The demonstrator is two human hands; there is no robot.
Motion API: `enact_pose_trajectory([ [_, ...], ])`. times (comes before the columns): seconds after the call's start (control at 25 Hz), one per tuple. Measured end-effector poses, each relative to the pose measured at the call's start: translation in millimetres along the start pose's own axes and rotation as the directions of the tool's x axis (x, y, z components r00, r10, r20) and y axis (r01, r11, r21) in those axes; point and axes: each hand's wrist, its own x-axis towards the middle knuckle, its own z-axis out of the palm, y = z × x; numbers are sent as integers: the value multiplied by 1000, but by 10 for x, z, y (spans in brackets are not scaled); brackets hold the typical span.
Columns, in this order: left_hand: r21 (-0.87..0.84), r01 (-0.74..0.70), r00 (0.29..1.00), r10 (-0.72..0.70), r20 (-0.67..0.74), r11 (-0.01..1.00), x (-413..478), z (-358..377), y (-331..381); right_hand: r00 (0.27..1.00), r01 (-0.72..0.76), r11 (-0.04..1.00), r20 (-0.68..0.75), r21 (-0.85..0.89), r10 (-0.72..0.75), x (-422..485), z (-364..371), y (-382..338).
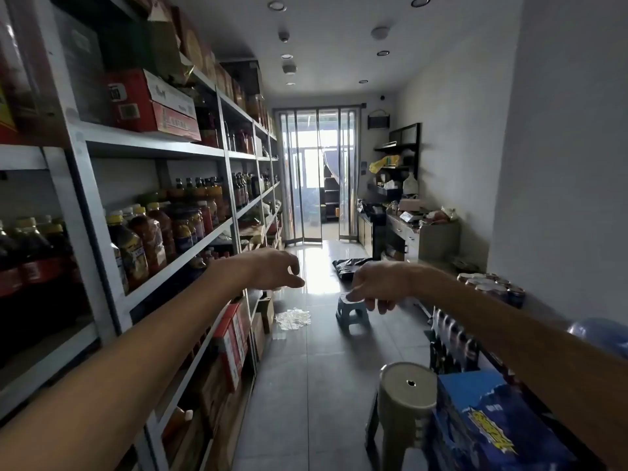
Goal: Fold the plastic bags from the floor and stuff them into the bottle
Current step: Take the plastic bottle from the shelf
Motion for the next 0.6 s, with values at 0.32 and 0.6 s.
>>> enact_pose_trajectory([
  [0.32,-23,-1,997,3,81,1000,475,204,141,1000,13,963,21,-270,-7,516,-21,290],
  [0.6,-20,8,992,-6,125,1000,1439,542,-439,998,-25,980,55,-200,37,1857,202,433],
])
